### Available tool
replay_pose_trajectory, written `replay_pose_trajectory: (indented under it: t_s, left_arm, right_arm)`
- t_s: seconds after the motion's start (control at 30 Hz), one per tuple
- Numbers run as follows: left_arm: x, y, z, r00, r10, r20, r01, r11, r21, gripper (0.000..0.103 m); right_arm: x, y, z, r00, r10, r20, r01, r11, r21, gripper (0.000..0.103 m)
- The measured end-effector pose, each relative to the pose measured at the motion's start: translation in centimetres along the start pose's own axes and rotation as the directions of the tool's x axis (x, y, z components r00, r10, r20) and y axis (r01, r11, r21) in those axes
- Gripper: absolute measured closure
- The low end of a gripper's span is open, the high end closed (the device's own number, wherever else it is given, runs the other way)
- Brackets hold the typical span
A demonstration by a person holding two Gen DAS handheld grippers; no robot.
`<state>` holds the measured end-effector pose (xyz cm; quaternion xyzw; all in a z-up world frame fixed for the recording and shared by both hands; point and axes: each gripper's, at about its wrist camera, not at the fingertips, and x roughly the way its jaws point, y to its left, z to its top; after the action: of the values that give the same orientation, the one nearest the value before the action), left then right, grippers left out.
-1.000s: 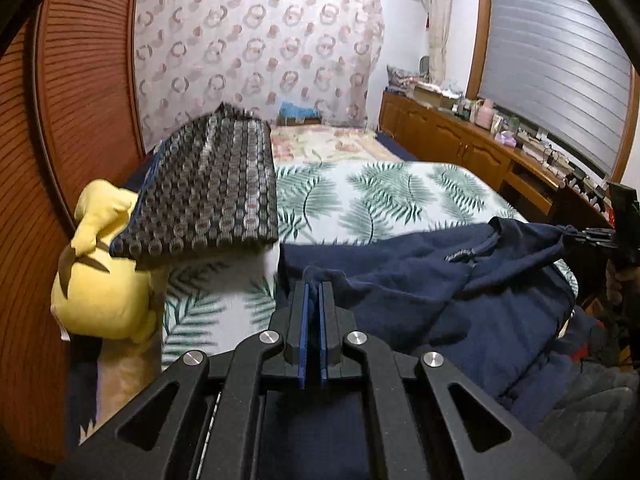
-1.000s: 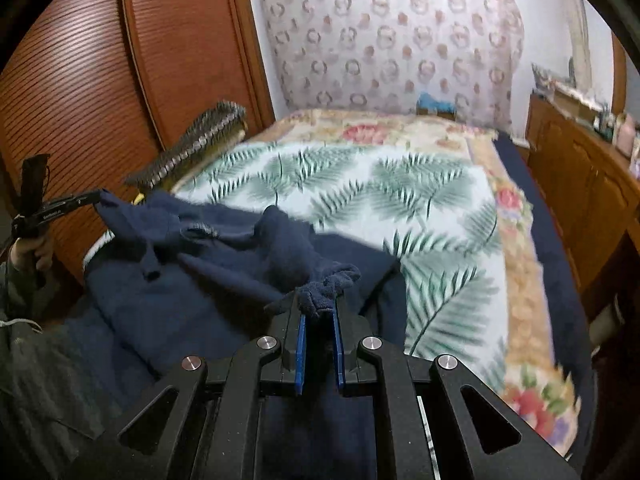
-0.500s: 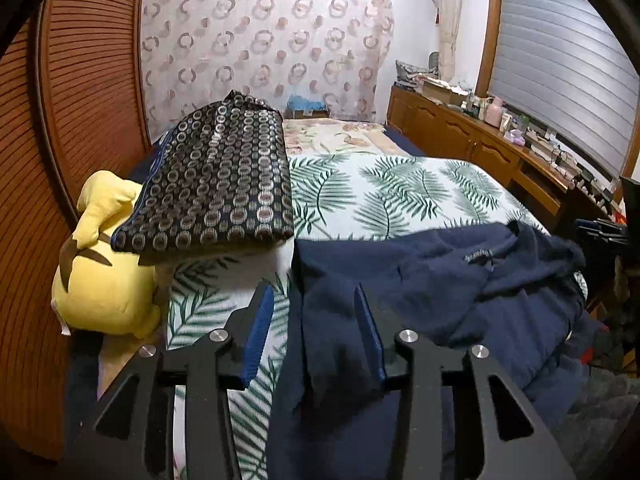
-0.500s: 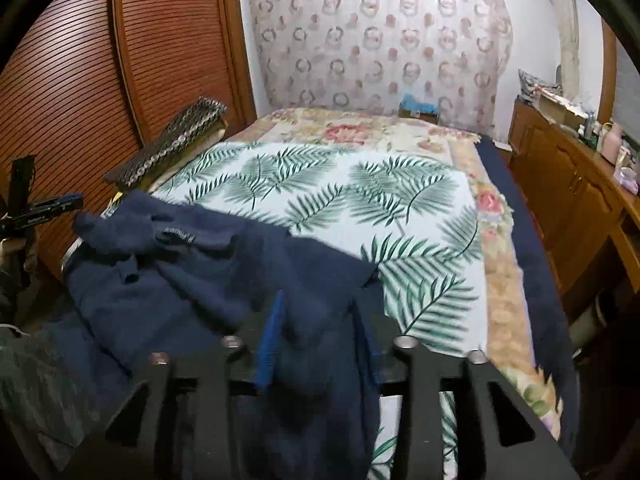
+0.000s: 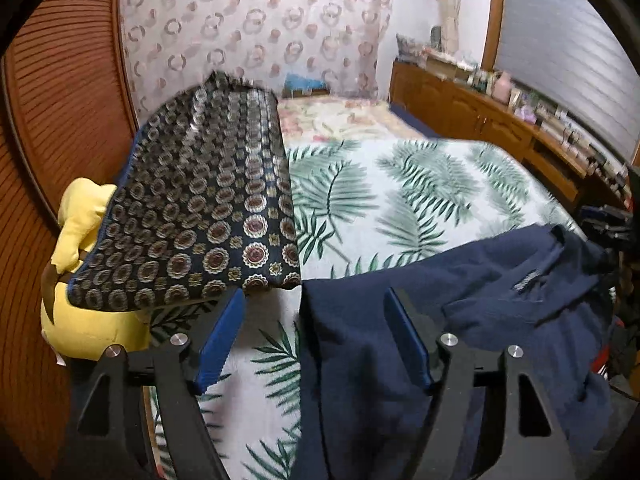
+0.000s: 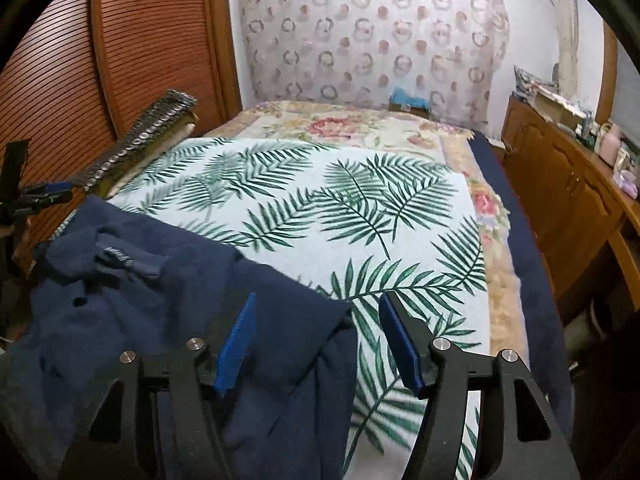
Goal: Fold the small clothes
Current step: 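Lift the gripped navy T-shirt hem up off the bed with both tools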
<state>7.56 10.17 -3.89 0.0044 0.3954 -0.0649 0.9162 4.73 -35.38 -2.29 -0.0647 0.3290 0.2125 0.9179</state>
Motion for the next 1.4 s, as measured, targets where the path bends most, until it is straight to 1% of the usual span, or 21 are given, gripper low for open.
replay_pose_trajectory:
  t_s: [0.07,0.23,0.37,0.47,0.6,0.8,0.83,0.87,0.9,0.93,0.97,1.0,1.07,1.1,1.17,1.27,1.3,1.4]
  left_arm:
    - [1.0,0.1,0.1,1.0,0.0,-0.021,0.0,1.0,0.003,0.03]
    - [2.7,-0.1,-0.2,0.997,-0.001,-0.074,0.003,1.0,0.021,0.03]
    - [3.5,0.0,-0.3,0.995,-0.013,-0.102,0.015,1.0,0.02,0.03]
    - [4.3,0.4,-0.5,0.991,-0.016,-0.133,0.017,1.0,0.007,0.03]
    - [4.9,0.5,-0.7,0.989,-0.03,-0.146,0.03,1.0,-0.006,0.03]
    - [5.2,0.2,-1.0,0.991,-0.035,-0.132,0.034,0.999,-0.008,0.031]
    - [5.3,-0.1,-0.8,0.99,-0.047,-0.129,0.048,0.999,-0.002,0.034]
    - [5.2,-0.4,-0.8,0.989,-0.077,-0.123,0.079,0.997,0.005,0.049]
    - [5.2,-0.6,-0.7,0.988,-0.096,-0.123,0.097,0.995,0.004,0.061]
    - [5.2,-1.0,-0.7,0.985,-0.114,-0.127,0.115,0.993,0.002,0.067]
    - [5.1,-1.3,-0.7,0.983,-0.128,-0.13,0.131,0.991,0.008,0.079]
    - [5.0,-1.7,-0.8,0.983,-0.132,-0.128,0.136,0.991,0.02,0.085]
    - [4.4,-2.3,-0.9,0.987,-0.116,-0.111,0.121,0.992,0.038,0.089]
    - [3.4,-2.7,-0.9,0.989,-0.124,-0.085,0.128,0.991,0.045,0.089]
    - [1.6,-3.0,-0.8,0.989,-0.14,-0.042,0.142,0.989,0.045,0.09]
    - [-2.3,-3.5,-0.3,0.988,-0.144,0.046,0.142,0.989,0.045,0.09]
    - [-3.9,-3.8,-0.2,0.986,-0.141,0.083,0.138,0.989,0.044,0.09]
    - [-8.4,-4.6,0.3,0.967,-0.163,0.194,0.158,0.987,0.041,0.09]
  right_arm:
    - [1.1,-0.6,0.5,1.0,0.005,-0.013,-0.005,1.0,0.017,0.038]
    - [2.8,-0.7,0.4,0.997,0.035,-0.063,-0.033,0.999,0.03,0.038]
    - [3.7,-0.5,0.2,0.994,0.035,-0.1,-0.033,0.999,0.024,0.038]
    - [3.8,-0.8,0.3,0.993,0.043,-0.106,-0.04,0.999,0.035,0.036]
    - [3.8,-1.0,0.2,0.995,0.043,-0.094,-0.041,0.999,0.031,0.034]
    - [4.2,-0.8,-0.1,0.995,0.035,-0.096,-0.034,0.999,0.011,0.03]
    - [4.4,-0.9,0.0,0.995,0.032,-0.098,-0.032,0.999,0.007,0.03]
    - [4.5,-0.9,0.0,0.995,0.03,-0.1,-0.03,1.0,0.003,0.03]
    - [4.5,-0.7,0.0,0.994,0.039,-0.102,-0.04,0.999,-0.007,0.03]
    - [4.6,-0.5,0.1,0.993,0.051,-0.105,-0.053,0.998,-0.018,0.033]
    - [4.6,-0.2,0.1,0.993,0.063,-0.101,-0.066,0.997,-0.028,0.044]
    - [4.5,0.2,0.1,0.992,0.08,-0.1,-0.084,0.996,-0.04,0.05]
    - [4.4,0.7,0.0,0.988,0.113,-0.103,-0.118,0.992,-0.047,0.078]
    - [4.3,0.9,0.0,0.986,0.131,-0.108,-0.136,0.99,-0.047,0.083]
    - [3.5,1.3,0.0,0.987,0.139,-0.085,-0.144,0.988,-0.051,0.087]
    - [0.5,1.5,0.5,0.984,0.18,-0.003,-0.18,0.983,-0.038,0.088]
    - [-0.5,1.3,0.7,0.984,0.179,0.021,-0.179,0.983,-0.029,0.088]
    - [-4.3,1.2,1.5,0.979,0.172,0.105,-0.172,0.985,-0.01,0.088]
